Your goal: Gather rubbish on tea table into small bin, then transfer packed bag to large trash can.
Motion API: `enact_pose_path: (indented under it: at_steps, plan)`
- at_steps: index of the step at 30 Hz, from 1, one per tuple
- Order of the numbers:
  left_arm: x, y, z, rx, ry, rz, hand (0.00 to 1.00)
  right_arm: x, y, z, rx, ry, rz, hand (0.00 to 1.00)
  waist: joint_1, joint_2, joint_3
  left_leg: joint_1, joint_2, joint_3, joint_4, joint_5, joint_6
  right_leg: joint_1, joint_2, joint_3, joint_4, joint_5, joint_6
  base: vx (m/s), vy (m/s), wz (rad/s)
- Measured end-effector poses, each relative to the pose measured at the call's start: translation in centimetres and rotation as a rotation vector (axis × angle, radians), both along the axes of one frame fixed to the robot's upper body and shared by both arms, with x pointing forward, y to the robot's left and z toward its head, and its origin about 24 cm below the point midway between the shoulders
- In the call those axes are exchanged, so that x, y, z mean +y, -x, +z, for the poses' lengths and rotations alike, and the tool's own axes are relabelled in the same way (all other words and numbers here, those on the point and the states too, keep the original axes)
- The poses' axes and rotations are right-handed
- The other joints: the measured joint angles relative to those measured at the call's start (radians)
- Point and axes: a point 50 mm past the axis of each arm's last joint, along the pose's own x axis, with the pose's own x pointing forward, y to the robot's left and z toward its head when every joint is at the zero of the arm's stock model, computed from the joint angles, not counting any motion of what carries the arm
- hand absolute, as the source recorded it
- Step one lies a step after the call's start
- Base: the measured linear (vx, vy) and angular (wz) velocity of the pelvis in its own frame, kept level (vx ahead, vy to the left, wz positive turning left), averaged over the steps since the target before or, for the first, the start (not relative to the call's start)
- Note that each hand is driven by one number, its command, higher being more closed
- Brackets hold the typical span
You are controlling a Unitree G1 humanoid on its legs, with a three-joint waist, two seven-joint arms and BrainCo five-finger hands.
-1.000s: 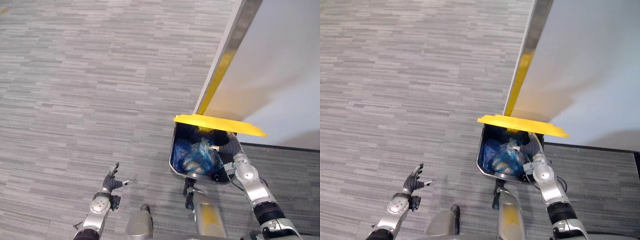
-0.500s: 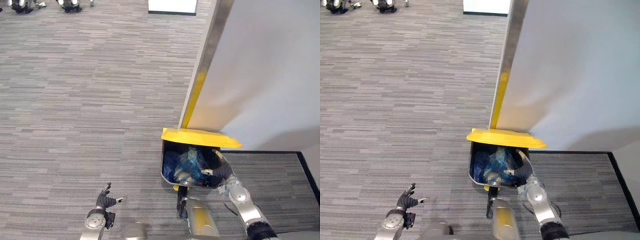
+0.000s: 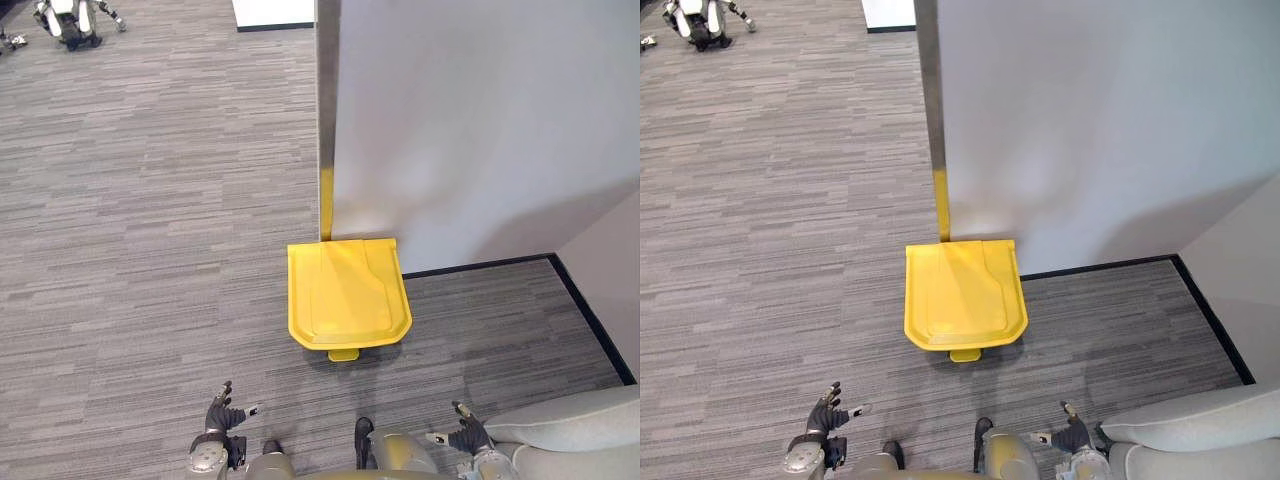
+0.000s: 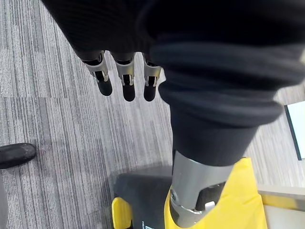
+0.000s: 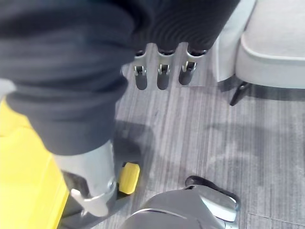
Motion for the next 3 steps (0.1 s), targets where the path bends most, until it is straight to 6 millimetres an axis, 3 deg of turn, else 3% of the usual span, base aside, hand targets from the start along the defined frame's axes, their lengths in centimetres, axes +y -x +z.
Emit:
enact_pose_path:
  at_steps: [3]
  plan:
    - [0.12,0.25,-0.14,0.013,-0.002,0.001,0.0,-0.49,0.57,-0.23,0.024,0.004,-0.026,0.0,0.001,0.0,0.0,0.013,-0.002,0.004,-0.007,0.003,0.001,0.021,0.001,0.006,-0.037,0.026,0.009,-0.06,0.022,-0.04]
